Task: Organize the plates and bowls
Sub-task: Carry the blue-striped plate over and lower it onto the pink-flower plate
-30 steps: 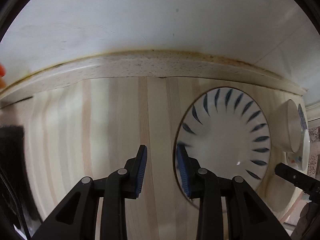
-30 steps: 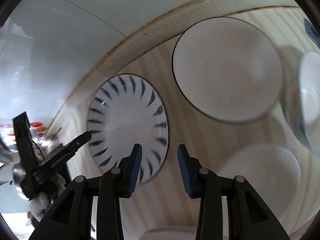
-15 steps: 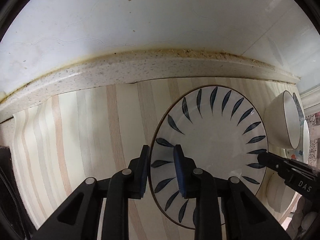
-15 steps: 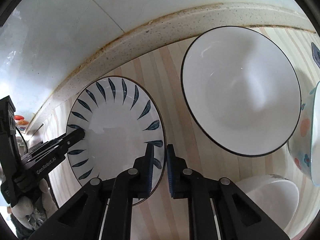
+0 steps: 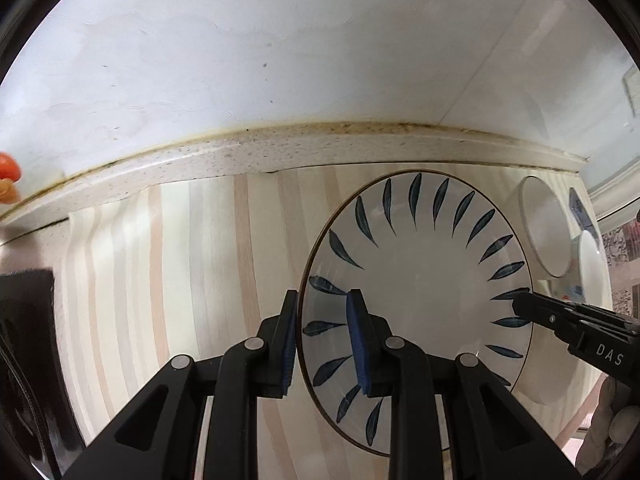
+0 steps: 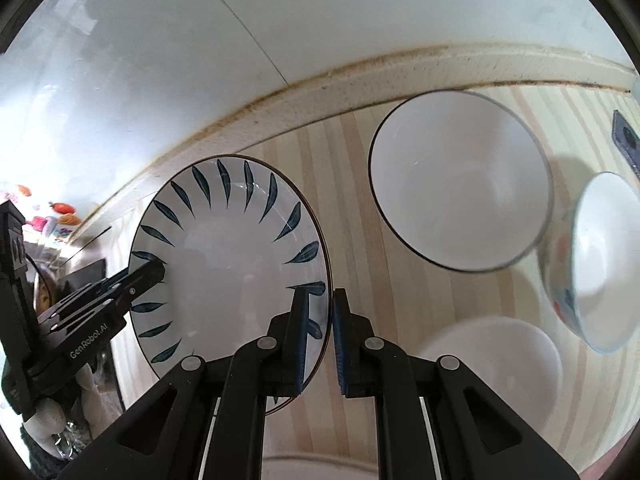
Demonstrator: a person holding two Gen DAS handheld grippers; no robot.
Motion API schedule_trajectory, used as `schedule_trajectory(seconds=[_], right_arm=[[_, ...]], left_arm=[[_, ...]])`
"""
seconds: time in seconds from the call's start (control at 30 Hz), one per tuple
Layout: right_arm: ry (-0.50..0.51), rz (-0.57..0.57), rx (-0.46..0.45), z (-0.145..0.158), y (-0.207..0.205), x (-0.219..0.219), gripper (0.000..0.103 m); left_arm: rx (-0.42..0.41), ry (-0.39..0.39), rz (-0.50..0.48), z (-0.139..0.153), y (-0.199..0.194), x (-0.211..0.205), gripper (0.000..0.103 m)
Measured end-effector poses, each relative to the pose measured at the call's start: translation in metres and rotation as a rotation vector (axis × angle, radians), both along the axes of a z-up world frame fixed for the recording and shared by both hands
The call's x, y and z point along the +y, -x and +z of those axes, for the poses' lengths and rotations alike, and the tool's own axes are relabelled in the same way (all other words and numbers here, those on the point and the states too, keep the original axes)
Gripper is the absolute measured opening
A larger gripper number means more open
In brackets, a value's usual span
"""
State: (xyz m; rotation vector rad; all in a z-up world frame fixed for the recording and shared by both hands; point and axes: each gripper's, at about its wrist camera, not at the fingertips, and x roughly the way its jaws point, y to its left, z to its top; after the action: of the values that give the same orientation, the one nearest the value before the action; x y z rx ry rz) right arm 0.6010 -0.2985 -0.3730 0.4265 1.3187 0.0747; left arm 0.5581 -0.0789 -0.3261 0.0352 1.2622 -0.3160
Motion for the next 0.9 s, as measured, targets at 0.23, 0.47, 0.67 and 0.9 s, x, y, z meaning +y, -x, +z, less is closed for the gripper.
schedule_trajectory(seconds=[0.23,0.47,0.67,0.9], right_arm=[[0.028,0.072,-0.053,0.036,0.044,-0.009,0.013],[0.031,0.132,-0.068,0.057,0.107,-0.026,0.013],[0.01,0.132,-0.066,0.058,0.159,-0.047,0.013],[-0.006,0.151,-0.037,0.042,0.206,-0.055,0.013]], left_arm=[[-0.029,0.025,0.022,0.031,0.046,-0.004,0.021],[-0.041,0.053,0.045,0.051,0.094,-0.015,0.021],[-0.029,0.05,0.048,0.054,0.144,-0.022,0.021],[0.007,0.038,0.056,0.04,0.188,-0.031,0.021]])
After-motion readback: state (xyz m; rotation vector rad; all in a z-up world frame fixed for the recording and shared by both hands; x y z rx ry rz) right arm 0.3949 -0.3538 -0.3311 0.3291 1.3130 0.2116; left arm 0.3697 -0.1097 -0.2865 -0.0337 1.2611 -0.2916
